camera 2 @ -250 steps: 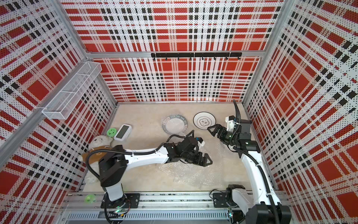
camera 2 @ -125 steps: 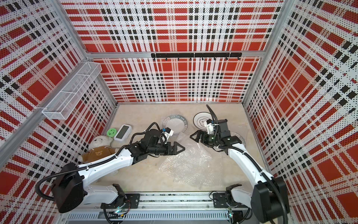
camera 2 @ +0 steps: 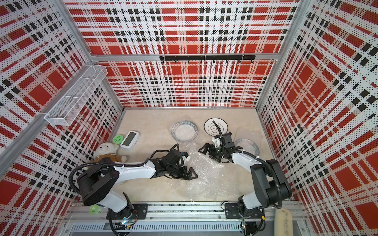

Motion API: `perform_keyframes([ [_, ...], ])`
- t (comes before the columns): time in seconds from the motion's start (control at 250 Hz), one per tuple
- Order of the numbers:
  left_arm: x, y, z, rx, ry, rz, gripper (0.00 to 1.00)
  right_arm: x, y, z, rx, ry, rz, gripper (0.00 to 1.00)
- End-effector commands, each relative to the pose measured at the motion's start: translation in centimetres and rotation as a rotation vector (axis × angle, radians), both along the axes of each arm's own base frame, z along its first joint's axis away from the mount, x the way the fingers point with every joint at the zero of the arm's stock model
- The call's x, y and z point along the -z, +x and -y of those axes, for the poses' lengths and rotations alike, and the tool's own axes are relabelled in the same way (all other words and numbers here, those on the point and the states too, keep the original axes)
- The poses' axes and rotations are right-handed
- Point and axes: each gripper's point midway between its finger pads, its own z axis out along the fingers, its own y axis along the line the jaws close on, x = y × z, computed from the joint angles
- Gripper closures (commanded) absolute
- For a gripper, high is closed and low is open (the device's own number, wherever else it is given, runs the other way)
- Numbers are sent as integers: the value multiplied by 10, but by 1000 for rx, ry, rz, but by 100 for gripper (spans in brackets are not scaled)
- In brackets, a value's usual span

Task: Unpack dinner plates from bubble wrap
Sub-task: Adjust the bubble wrap on the bubble wrap.

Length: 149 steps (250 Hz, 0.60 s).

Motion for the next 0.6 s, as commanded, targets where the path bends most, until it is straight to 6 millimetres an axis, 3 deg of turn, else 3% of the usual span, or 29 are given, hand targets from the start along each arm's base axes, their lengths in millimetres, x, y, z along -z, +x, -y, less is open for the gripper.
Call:
perform_keyframes([
  [0.0, -14, 13, -2, -62, -55, 16, 1, -15, 16, 3, 31, -2, 82, 0],
  [0.128, -79, 37, -14, -142, -175, 94, 1, -61, 26, 14, 37, -87, 187, 0],
  [0.216, -113, 54, -43, -253, -159, 165, 1, -90, 30, 28, 58, -164, 249, 0],
  [0.292, -129, 68, -76, -361, -109, 214, 1, -113, 28, 34, 59, -200, 292, 0],
  [0.384, -136, 88, -114, -506, -84, 251, 0, -140, 16, 18, 4, -150, 355, 0],
  [0.444, -134, 102, -131, -585, -118, 217, 1, -146, 5, -1, -47, -115, 366, 0],
  [0.516, -127, 121, -138, -643, -182, 171, 1, -138, -8, -28, -117, -55, 334, 0],
  [0.592, -110, 143, -141, -679, -198, 123, 1, -115, -14, -46, -155, -11, 276, 0],
])
